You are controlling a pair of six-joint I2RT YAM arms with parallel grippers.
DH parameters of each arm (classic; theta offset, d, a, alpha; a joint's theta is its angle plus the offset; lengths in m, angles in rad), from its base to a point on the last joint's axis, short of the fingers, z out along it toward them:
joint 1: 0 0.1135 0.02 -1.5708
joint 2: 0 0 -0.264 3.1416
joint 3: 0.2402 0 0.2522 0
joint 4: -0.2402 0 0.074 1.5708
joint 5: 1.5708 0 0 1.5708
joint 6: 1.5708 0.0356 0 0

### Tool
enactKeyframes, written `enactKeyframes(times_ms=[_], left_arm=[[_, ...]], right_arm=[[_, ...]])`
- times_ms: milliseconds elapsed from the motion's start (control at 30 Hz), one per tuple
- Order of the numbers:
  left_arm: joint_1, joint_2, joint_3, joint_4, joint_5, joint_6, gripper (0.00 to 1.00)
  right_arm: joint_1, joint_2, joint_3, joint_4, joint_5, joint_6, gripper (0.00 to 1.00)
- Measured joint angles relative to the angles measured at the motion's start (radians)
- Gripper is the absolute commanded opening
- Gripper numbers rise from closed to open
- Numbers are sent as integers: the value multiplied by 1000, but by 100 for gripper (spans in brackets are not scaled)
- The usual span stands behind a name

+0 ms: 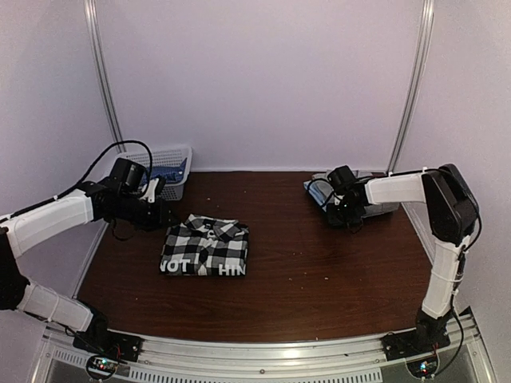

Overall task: Fold and stack the long sleeve shirts
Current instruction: Move the square-folded shirt to the center of the board, then pick up the square-folded shirt from the center of the board.

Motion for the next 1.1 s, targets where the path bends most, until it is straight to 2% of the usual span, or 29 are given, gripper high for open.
enactKeyframes(times_ms=[133, 267, 467, 567, 800, 1000, 1100], left_arm=[[-13, 2, -38, 46, 18, -11, 38], [-17, 5, -64, 75, 31, -14, 38], [-17, 5, -86, 97, 39, -14, 38], [-17, 5, -95, 101, 36, -15, 38], [-9, 13, -103, 101, -34, -39, 39], [63, 40, -136, 112, -84, -61, 47], [97, 68, -153, 119, -85, -67, 51]], right_arm=[[140, -70, -94, 27, -68, 106, 0], [281, -79, -119, 75, -124, 233, 0], [396, -66, -116, 133, -174, 357, 1], [399, -61, -116, 138, -177, 385, 17], [444, -61, -66, 129, -193, 395, 46], [507, -57, 66, 179, -241, 375, 59], [524, -32, 92, 213, -267, 374, 62]])
